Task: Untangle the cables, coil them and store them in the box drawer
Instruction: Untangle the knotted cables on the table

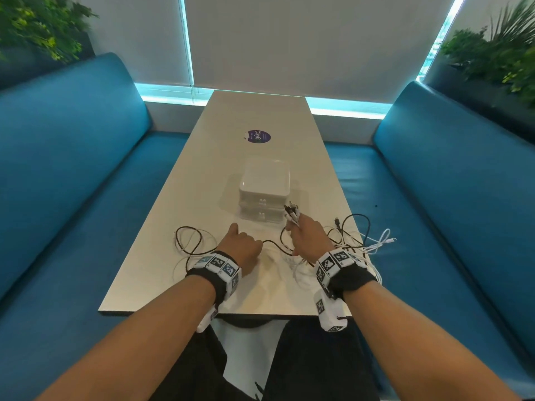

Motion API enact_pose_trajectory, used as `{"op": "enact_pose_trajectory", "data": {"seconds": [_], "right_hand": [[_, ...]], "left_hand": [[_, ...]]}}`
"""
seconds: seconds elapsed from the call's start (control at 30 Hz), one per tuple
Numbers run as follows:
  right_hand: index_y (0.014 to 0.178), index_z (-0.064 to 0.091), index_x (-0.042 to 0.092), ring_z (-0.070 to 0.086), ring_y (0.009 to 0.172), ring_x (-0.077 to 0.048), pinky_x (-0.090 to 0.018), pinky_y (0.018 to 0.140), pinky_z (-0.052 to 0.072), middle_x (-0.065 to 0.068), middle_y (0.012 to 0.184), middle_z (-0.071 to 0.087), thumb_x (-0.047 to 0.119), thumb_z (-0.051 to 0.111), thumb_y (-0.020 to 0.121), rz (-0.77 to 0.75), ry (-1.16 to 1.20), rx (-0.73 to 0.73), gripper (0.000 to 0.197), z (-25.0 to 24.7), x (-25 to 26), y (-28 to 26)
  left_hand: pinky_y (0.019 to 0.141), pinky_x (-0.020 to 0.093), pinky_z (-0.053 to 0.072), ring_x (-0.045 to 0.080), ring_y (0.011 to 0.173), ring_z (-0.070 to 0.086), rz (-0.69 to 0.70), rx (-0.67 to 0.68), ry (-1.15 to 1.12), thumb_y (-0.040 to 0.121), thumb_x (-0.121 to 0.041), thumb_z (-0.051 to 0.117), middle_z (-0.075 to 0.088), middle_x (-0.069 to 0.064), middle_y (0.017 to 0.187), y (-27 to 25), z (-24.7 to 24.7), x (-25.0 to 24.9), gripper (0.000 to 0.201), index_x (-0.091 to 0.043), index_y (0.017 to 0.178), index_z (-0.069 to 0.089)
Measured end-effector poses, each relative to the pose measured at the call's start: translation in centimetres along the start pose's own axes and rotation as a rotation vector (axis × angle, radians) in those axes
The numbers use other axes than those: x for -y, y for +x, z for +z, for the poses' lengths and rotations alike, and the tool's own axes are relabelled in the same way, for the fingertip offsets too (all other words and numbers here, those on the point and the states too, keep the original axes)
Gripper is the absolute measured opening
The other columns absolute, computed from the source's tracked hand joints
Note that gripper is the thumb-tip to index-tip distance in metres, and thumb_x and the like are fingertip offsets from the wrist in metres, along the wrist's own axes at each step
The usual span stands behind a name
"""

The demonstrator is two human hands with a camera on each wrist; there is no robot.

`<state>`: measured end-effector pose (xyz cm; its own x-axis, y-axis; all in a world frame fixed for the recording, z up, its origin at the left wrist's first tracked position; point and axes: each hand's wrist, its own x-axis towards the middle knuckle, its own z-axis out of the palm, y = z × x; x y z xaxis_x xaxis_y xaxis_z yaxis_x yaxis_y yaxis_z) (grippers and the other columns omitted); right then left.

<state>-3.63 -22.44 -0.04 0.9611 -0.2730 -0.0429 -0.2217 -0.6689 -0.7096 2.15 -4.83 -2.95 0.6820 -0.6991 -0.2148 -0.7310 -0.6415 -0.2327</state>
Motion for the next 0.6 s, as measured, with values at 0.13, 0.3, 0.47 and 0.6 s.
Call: {"op": "enact_pose_trajectory", "data": {"seconds": [0.13, 0.3, 0.47, 0.6], "right_hand": [[0.089, 0.059, 0.015, 0.058, 0.055, -0.018, -0.037, 0.054, 0.054, -0.003, 0.068, 0.064, 0.020, 0.044, 0.094, 0.042, 0.134, 0.085, 0.017, 0.3, 0.9, -0.5], [0.084, 0.065, 0.015, 0.059, 0.063, -0.010, -0.028, 0.063, 0.041, -0.001, 0.072, 0.067, 0.022, 0.051, 0.094, -0.081, -0.003, 0.160, 0.019, 1.3, 1.9, -0.9], [0.081, 0.058, 0.019, 0.062, 0.083, -0.027, -0.033, 0.069, 0.042, -0.008, 0.086, 0.069, 0.028, 0.049, 0.099, -0.136, -0.091, 0.114, 0.022, 2.4, 1.9, -0.8], [0.086, 0.060, 0.015, 0.061, 0.086, -0.030, -0.030, 0.065, 0.033, -0.011, 0.090, 0.068, 0.023, 0.046, 0.098, -0.183, -0.226, 0.112, 0.020, 2.7, 1.5, -0.9]], "left_hand": [[0.102, 0.043, 0.028, 0.025, 0.074, 0.049, -0.042, 0.015, -0.069, 0.091, -0.010, 0.048, 0.052, -0.002, 0.071, 0.4, 0.1, 0.0, 0.008, -0.018, 0.089, 0.047], [0.097, 0.045, 0.030, 0.029, 0.107, 0.054, -0.091, -0.094, -0.045, 0.098, -0.014, 0.047, 0.062, 0.006, 0.108, 0.7, 0.6, -0.6, 0.022, -0.016, 0.117, 0.059], [0.099, 0.046, 0.031, 0.030, 0.110, 0.054, -0.165, -0.158, -0.185, 0.105, -0.024, 0.036, 0.061, 0.007, 0.114, 0.6, 0.0, -0.6, 0.025, -0.014, 0.122, 0.051], [0.093, 0.043, 0.027, 0.028, 0.090, 0.062, -0.127, -0.110, -0.264, 0.104, -0.023, 0.034, 0.063, 0.001, 0.086, 0.6, -0.3, -0.2, 0.017, -0.017, 0.107, 0.050]]}}
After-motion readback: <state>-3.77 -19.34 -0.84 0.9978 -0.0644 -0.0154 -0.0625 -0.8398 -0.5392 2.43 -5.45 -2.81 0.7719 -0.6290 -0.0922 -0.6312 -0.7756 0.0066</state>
